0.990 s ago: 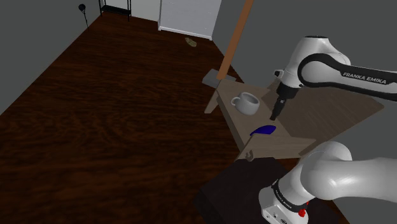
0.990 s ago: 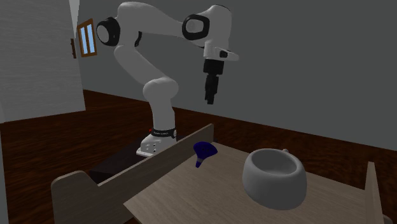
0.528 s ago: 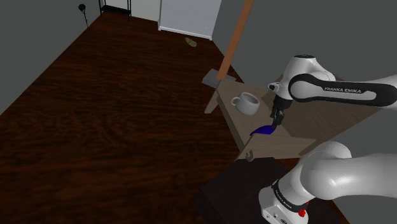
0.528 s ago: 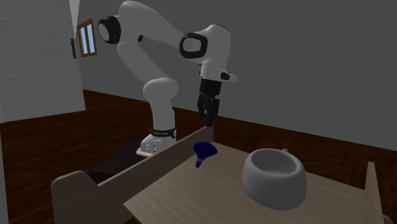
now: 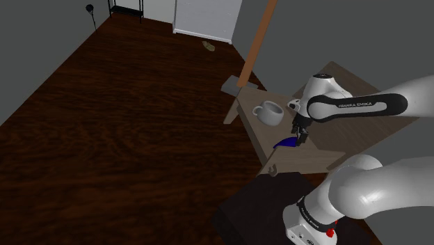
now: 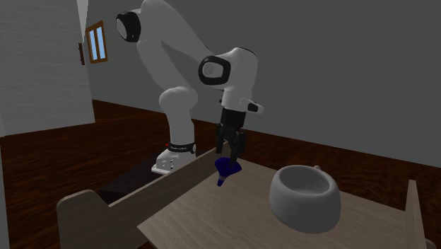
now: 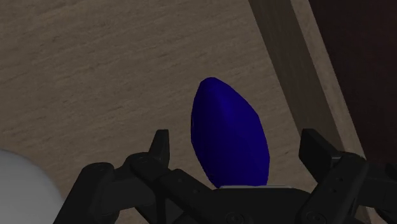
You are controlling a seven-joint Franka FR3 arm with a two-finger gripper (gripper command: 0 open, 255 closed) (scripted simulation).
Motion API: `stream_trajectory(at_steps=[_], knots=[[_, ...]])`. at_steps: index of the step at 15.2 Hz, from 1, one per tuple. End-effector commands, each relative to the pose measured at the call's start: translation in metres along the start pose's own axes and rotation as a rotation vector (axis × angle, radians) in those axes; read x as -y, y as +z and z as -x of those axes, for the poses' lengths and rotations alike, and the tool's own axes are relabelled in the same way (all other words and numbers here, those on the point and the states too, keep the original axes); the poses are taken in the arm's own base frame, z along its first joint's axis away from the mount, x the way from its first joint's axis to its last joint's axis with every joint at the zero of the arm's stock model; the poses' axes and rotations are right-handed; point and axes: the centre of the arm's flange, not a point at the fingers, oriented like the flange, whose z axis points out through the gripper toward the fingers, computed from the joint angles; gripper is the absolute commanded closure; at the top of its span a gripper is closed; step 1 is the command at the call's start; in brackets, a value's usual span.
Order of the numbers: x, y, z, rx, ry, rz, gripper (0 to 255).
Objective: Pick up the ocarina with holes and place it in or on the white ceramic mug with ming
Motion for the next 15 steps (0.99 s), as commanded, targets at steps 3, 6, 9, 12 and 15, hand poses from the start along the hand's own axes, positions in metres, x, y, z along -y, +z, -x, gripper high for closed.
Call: stream_trajectory(at_steps=[3,6,9,12,15], knots=[[-0.001,0.021,-0.001,0.000,-0.003,0.001,0],[-0.001,0.029,-0.001,0.000,-0.003,0.001,0],[-0.001,0.029,-0.001,0.000,-0.003,0.001,0],[-0.001,0.029,-0.001,0.000,-0.003,0.001,0],[-0.001,0.028,0.002,0.000,-0.003,0.001,255]])
